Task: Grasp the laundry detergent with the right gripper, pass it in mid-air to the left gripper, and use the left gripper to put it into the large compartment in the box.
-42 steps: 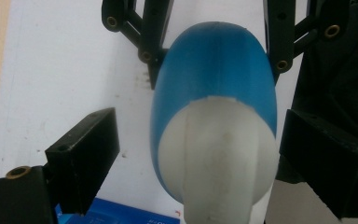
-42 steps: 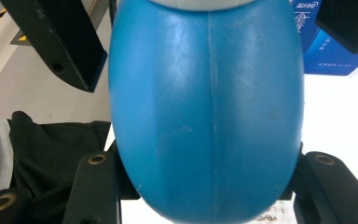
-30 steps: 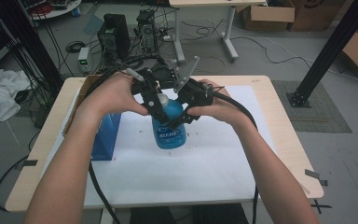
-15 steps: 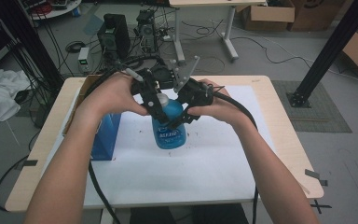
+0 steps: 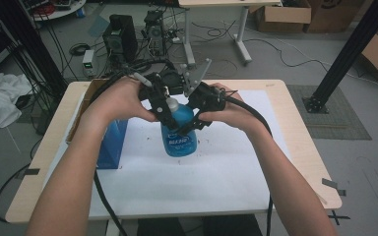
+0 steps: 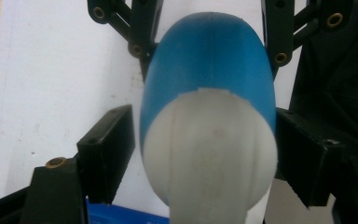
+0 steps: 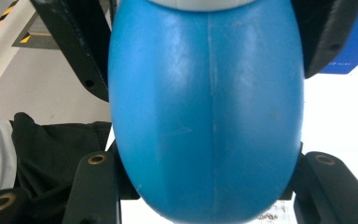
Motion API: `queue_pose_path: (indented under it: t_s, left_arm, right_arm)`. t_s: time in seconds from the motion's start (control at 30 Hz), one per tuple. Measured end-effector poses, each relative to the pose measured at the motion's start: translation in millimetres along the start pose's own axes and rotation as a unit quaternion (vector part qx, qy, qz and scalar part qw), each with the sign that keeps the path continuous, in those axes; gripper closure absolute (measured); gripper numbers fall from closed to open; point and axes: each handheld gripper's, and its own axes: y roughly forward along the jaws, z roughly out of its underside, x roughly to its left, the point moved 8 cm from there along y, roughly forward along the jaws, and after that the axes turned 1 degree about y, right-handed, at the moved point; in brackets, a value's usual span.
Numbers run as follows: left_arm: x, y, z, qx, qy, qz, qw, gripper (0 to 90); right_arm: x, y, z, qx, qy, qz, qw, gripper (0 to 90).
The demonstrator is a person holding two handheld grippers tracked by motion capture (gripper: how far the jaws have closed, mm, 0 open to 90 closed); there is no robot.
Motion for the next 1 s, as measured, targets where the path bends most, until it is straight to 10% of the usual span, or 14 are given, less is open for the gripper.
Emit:
queue_pose_path:
  t_s: [1.0]
  left_arm:
    - [1.7,0.5,-2.9,0.007,0.014,-0.018,0.9997,38.5]
  right_arm:
    - [0.3,2.7,-0.2,-0.005,0.023,-0.014,0.9996,44.0]
